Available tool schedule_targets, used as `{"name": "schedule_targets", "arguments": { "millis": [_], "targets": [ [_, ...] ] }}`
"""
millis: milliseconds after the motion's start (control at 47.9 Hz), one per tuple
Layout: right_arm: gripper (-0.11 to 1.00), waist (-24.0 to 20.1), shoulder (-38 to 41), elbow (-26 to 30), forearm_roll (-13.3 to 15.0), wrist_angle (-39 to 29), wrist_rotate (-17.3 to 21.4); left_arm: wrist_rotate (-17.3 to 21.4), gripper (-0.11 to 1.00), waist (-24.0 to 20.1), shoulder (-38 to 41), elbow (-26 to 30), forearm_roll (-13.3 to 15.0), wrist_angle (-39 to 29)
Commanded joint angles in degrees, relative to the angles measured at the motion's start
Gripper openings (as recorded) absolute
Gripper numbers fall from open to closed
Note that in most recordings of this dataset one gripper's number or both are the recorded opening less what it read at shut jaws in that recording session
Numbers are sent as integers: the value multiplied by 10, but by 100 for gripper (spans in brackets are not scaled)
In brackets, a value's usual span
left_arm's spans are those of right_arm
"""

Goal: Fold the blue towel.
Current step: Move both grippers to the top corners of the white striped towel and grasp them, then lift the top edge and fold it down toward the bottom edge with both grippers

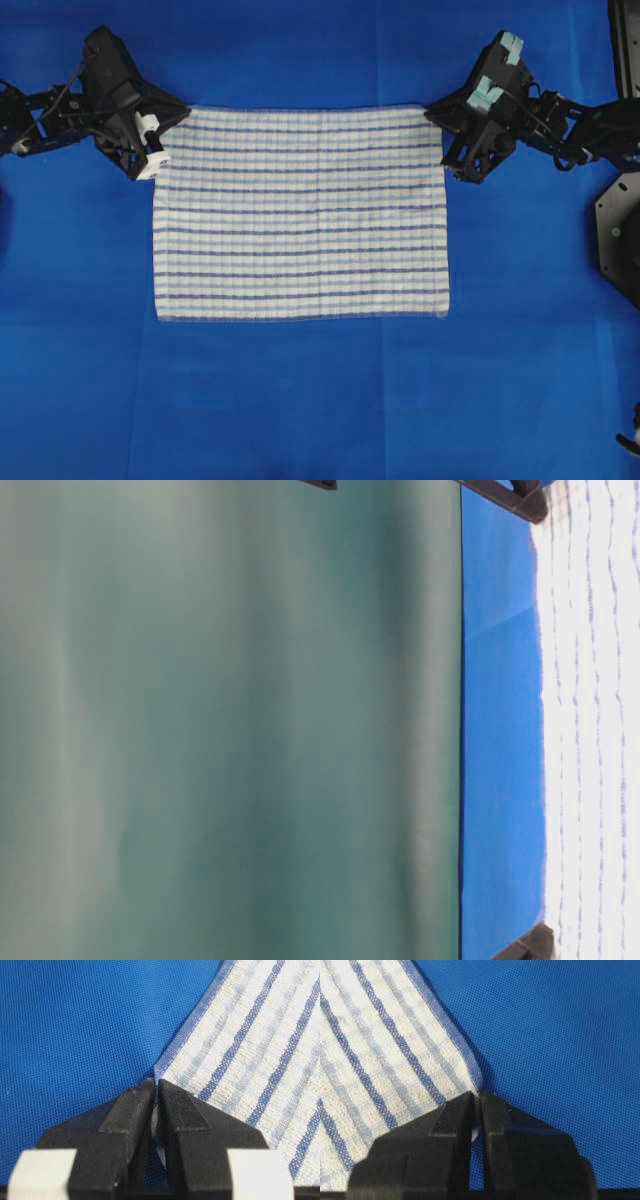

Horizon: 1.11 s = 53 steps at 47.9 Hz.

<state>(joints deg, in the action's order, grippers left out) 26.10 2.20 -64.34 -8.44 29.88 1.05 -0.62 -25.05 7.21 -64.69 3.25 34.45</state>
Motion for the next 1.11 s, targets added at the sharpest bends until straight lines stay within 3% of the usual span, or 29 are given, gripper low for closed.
{"name": "schedule_targets", "arguments": {
  "millis": [0,355,689,1085],
  "targets": [
    [4,-3,-5,7,-1,5,0,6,4,14,-11,-1,-3,-7],
    [4,-3,-49,5,-2,2,0,13,4,14,-103,6,-3,-80],
    [4,-15,-69,1,-3,-17,2,9,4,24,-116,5,-3,-92],
    [4,-96,-193,-47,-25,-73,33,-2,4,126,-219,-5,-3,-159]
  ]
}}
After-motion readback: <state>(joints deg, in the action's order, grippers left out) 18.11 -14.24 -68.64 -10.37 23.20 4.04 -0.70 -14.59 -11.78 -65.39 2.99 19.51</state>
